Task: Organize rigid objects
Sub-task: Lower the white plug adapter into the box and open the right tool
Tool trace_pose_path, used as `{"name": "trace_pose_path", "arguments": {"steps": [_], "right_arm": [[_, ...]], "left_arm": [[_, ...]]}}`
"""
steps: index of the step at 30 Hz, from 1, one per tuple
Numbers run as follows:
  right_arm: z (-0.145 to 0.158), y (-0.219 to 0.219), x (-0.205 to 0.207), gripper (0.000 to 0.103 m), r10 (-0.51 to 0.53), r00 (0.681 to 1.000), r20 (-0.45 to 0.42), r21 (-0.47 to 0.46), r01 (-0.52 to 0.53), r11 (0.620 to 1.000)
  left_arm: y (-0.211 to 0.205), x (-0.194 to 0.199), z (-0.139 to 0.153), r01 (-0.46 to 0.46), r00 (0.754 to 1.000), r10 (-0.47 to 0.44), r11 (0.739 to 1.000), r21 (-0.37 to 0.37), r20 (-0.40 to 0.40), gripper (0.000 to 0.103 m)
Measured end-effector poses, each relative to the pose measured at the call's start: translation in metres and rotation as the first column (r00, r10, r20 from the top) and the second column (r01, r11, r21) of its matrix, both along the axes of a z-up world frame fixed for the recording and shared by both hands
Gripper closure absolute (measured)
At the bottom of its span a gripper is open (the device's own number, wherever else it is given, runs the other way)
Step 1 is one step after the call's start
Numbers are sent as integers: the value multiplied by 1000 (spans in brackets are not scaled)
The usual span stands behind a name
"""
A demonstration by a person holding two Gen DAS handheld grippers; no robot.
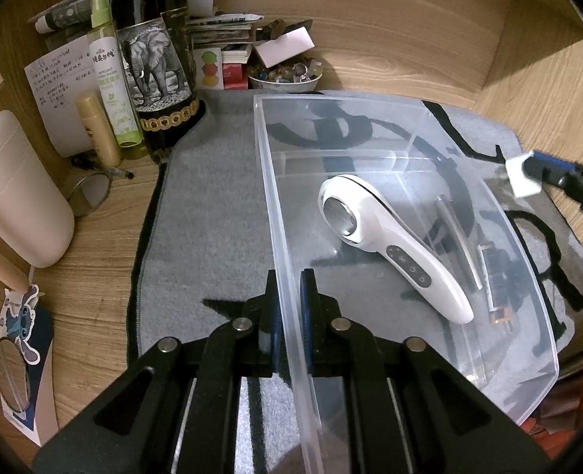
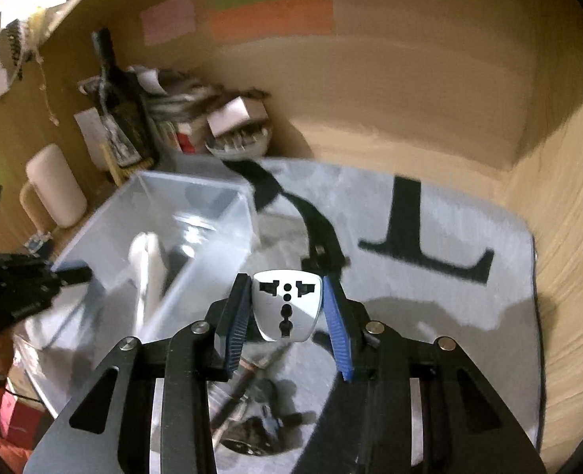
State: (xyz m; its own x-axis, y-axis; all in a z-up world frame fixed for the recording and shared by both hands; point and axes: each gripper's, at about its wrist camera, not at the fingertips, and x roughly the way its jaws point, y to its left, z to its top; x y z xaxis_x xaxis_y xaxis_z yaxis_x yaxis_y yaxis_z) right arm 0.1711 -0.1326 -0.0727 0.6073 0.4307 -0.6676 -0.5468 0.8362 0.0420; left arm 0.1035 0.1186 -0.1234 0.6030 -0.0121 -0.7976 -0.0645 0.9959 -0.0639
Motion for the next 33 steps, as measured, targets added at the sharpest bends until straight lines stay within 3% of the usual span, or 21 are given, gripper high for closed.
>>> {"name": "trace_pose_path", "arguments": {"steps": [7, 13, 33], "right_arm": [[28, 26, -17, 69, 71, 995, 72, 26, -73, 997], [32, 56, -28, 69, 159, 983, 92, 14, -161, 987], [-17, 126, -37, 69, 322, 945, -63, -107, -327, 939]], "left_arm": [[0, 0, 0, 4, 1000, -4, 1000, -5, 4, 94], [1, 0, 0, 7, 1000, -7, 1000, -10, 7, 93], [1, -2, -1, 22, 1000, -22, 1000, -21, 18, 93]]}}
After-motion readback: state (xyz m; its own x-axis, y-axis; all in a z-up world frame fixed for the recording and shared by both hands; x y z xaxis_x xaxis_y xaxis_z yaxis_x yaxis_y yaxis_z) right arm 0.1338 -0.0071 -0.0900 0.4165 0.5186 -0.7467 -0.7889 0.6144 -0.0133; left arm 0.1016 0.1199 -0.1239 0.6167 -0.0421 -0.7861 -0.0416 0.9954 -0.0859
